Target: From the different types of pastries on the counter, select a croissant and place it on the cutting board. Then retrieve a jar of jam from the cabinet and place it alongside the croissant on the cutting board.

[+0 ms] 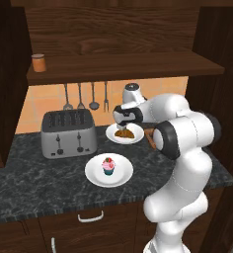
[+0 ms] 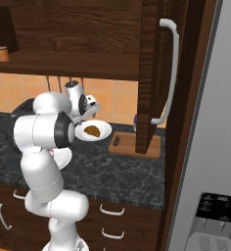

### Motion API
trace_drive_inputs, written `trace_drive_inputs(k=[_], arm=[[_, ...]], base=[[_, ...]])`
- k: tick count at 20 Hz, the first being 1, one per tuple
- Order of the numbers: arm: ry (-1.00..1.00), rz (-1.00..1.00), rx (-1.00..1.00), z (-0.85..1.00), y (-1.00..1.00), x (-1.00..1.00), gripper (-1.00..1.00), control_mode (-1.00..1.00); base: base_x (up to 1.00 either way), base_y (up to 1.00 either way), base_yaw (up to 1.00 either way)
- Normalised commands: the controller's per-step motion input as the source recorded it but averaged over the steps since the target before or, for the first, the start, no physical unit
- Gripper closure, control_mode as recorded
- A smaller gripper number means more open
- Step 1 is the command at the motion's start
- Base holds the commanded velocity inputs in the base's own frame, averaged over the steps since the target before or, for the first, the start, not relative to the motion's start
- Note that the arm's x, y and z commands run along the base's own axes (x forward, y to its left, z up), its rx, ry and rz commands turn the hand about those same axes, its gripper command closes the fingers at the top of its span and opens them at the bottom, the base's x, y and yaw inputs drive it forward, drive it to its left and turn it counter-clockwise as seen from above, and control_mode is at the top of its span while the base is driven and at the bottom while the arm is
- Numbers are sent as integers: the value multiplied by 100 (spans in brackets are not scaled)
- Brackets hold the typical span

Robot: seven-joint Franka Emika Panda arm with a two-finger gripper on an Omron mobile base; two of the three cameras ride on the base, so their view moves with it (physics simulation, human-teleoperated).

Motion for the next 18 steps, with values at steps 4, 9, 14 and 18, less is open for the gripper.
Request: trace_drive_inputs(k=[4,9,14,18], arm=[[-3,0,0,-39,0,14,-100,-100],[-13,5,-1,-79,0,26,-100,-100],[-3,2,0,-18,0,12,-100,-100],[0,1,0,-25,0,50,-100,-100]], base=[[0,0,0],[0,0,0],[0,0,0],[0,0,0]])
